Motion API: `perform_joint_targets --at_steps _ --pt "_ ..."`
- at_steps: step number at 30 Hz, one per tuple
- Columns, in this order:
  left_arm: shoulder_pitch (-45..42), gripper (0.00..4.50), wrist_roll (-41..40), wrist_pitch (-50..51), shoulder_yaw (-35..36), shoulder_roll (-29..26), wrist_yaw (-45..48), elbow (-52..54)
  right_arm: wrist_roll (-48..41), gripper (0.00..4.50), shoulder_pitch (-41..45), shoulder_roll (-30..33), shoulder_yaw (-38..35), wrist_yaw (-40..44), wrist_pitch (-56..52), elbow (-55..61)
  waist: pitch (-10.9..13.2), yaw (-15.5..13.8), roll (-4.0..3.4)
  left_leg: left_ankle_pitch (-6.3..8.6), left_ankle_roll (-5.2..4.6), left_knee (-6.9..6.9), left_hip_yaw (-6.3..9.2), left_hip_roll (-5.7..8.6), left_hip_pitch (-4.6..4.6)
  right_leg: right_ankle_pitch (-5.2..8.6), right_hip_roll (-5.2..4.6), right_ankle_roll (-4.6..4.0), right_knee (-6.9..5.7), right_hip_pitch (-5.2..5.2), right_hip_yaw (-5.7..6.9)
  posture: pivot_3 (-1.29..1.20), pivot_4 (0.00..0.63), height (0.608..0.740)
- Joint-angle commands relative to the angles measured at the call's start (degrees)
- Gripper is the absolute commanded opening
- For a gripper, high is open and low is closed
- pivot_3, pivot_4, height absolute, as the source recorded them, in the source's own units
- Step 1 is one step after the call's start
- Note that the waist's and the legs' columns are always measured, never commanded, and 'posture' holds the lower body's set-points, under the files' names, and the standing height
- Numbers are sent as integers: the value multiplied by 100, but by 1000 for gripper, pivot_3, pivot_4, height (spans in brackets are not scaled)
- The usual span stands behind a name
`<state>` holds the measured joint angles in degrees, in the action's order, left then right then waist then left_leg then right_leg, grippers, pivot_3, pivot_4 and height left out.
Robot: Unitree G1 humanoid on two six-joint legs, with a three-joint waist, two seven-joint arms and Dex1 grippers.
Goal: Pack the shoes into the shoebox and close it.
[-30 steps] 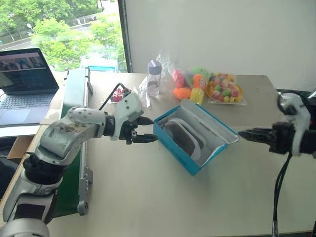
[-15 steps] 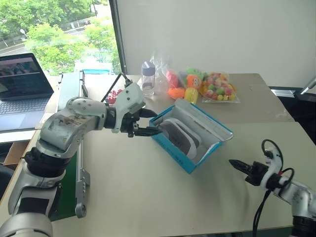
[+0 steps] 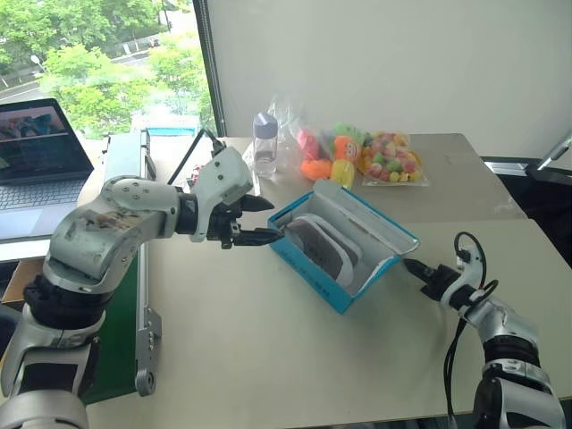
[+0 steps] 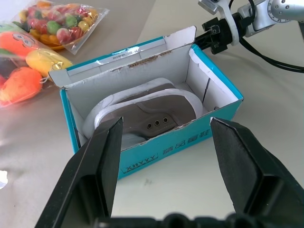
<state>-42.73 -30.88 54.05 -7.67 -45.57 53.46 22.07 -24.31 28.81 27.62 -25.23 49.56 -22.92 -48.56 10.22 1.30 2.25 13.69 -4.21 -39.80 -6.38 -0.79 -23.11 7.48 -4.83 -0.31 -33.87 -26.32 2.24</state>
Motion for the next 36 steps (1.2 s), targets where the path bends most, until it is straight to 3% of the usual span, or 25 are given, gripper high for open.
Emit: perform_joint_targets --at_steps 1,8,11,20,29,36 --pt "-93 3116 -47 17 167 -44 -57 174 -1 12 243 -144 73 44 341 -336 0 22 0 0 -1 0 0 -2 1 0 4 0 0 0 -2 0 150 740" --pt "-109 3116 -57 21 139 -37 -90 175 -243 12 540 -304 -273 8 1157 -620 0 97 0 -1 0 0 1 -5 4 0 12 0 -3 2 -14 0 150 740" --pt "-106 3116 -56 5 123 -35 -98 175 -632 12 541 -389 -524 147 1184 -157 1 94 -2 -2 -2 2 2 -4 2 -1 12 1 -4 0 -14 0 150 740" --pt "16 3116 -109 254 309 -404 -96 281 -847 12 -33 -328 144 624 433 1905 7 77 -11 1 4 7 5 -7 0 -2 13 5 -10 -7 -10 0 150 740" --pt "-9 3116 -280 450 738 -699 -172 304 -1804 12 -475 110 538 1084 -1227 3949 11 -33 -18 5 17 9 3 -6 -8 2 10 -1 -13 -23 -10 0 150 740" --pt "43 3116 -369 513 814 -646 -335 393 -1869 12 21 236 892 1010 -1658 4140 11 -62 -18 19 42 6 0 -4 -16 2 8 -2 -10 -27 -9 0 150 740"
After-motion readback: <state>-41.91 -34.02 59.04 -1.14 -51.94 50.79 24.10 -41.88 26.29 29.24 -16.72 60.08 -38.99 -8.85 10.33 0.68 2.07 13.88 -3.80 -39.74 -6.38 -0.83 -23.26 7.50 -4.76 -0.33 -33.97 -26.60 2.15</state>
